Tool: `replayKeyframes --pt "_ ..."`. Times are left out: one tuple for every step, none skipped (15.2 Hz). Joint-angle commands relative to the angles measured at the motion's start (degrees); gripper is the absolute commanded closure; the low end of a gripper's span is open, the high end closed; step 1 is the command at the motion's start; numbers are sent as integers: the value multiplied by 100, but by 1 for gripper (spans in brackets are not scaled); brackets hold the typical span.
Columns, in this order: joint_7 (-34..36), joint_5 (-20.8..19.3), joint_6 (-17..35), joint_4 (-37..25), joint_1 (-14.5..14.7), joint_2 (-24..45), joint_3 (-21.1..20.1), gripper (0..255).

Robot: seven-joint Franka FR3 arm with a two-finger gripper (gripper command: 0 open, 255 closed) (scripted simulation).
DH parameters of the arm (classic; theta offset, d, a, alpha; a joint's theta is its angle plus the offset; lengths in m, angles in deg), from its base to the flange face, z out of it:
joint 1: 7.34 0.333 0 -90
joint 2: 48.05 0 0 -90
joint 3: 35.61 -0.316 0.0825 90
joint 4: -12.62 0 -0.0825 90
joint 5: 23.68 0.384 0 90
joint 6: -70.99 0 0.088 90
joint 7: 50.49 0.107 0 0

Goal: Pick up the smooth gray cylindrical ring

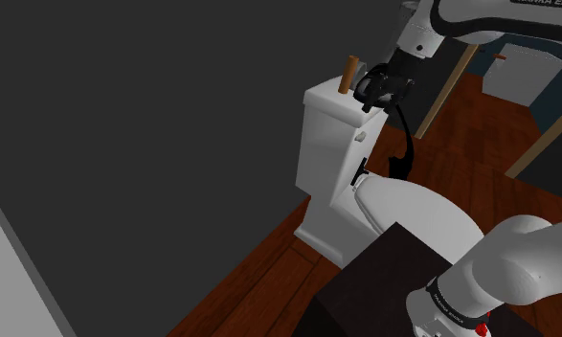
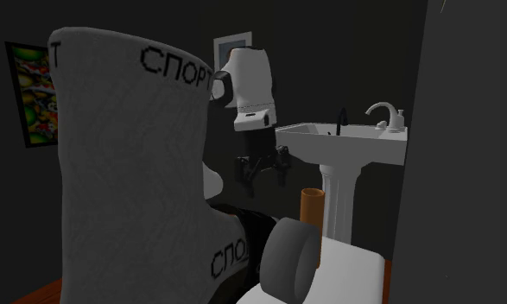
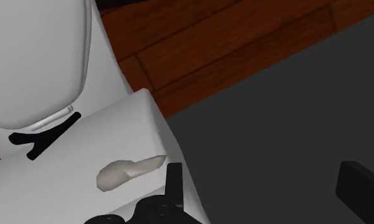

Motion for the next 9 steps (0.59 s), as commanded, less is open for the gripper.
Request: replayKeyframes --pt "174 155 30 -496 -45 458 73 0" --pt "241 229 36 -708 -72 647 122 0" --pt "307 307 38 -924 -99 834 171 0" --pt "371 387 35 -1143 -128 1021 223 0" --pt "433 470 27 -1366 -156 1208 277 0" --pt "494 556 14 -1593 -185 1394 332 0" --pt "554 645 -4 -1824 -217 1581 388 0" --pt "613 739 -28 -2059 -250 1768 445 0" --pt "672 836 -56 -2298 -287 1955 502 0"
